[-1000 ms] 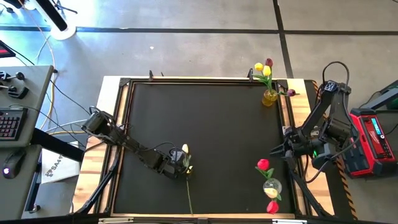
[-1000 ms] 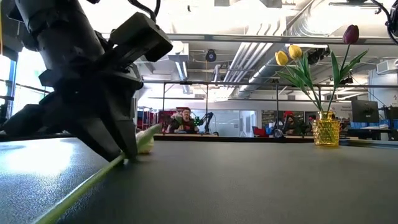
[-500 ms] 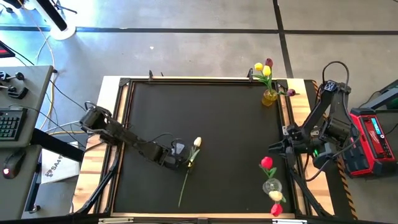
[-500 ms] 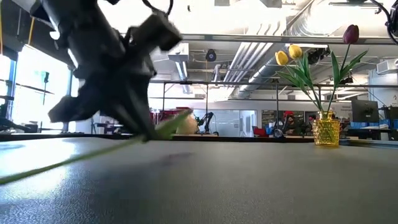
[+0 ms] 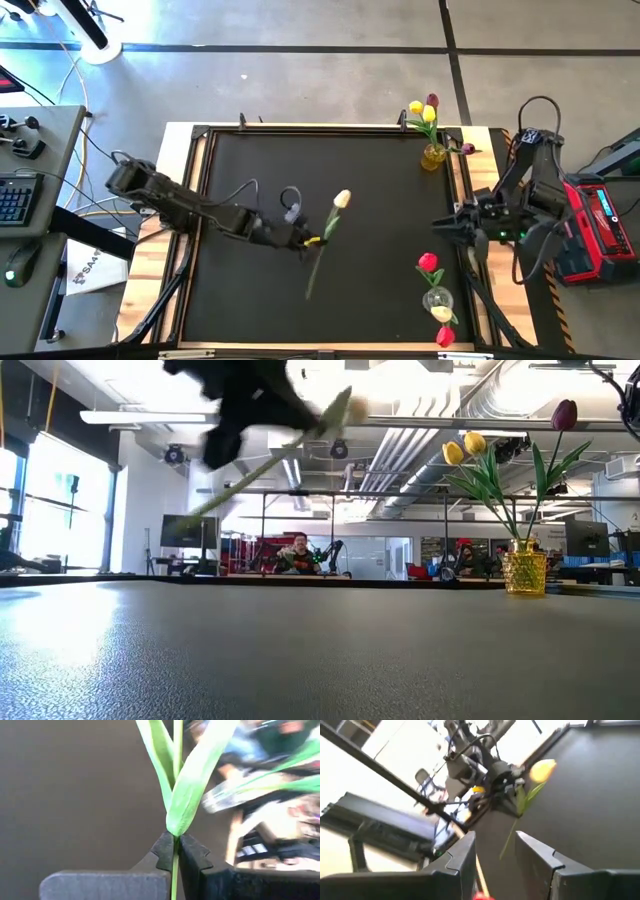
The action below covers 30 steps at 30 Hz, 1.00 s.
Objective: Sort flowers into vase by color
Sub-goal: Put the white flower into the transparent vase
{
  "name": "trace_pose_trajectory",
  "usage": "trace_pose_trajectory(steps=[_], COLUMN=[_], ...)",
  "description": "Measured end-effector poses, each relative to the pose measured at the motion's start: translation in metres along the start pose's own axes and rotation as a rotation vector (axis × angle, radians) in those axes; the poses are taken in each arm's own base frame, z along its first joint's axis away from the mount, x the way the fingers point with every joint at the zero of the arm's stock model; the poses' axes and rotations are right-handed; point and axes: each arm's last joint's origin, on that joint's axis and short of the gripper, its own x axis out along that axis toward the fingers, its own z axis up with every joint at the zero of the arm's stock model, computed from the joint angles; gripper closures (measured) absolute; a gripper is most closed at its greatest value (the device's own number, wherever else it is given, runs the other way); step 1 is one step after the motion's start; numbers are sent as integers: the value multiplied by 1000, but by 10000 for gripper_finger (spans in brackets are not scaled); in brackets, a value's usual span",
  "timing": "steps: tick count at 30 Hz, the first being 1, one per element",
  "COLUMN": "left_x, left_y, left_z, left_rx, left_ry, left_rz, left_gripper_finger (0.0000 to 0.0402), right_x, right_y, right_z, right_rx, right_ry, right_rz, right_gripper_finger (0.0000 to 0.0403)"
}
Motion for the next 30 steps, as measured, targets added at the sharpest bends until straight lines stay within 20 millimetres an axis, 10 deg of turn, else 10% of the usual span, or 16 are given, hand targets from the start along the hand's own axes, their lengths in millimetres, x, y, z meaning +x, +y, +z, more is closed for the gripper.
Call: trace_pose_trajectory(steps=[14, 30], left_x=[4, 22], left_y=[-4, -64], left_z=[78, 133], left_rx=[252, 535], left_ry=[-307, -381], left_rz=[-370, -631], left_gripper_finger=[401, 401], right_x=[35, 101], right_y=[26, 29], right_z=[27, 25], right_rx=[-154, -233], right_ry=[-215, -128], right_rz=[19, 47], right_gripper_finger=[257, 199])
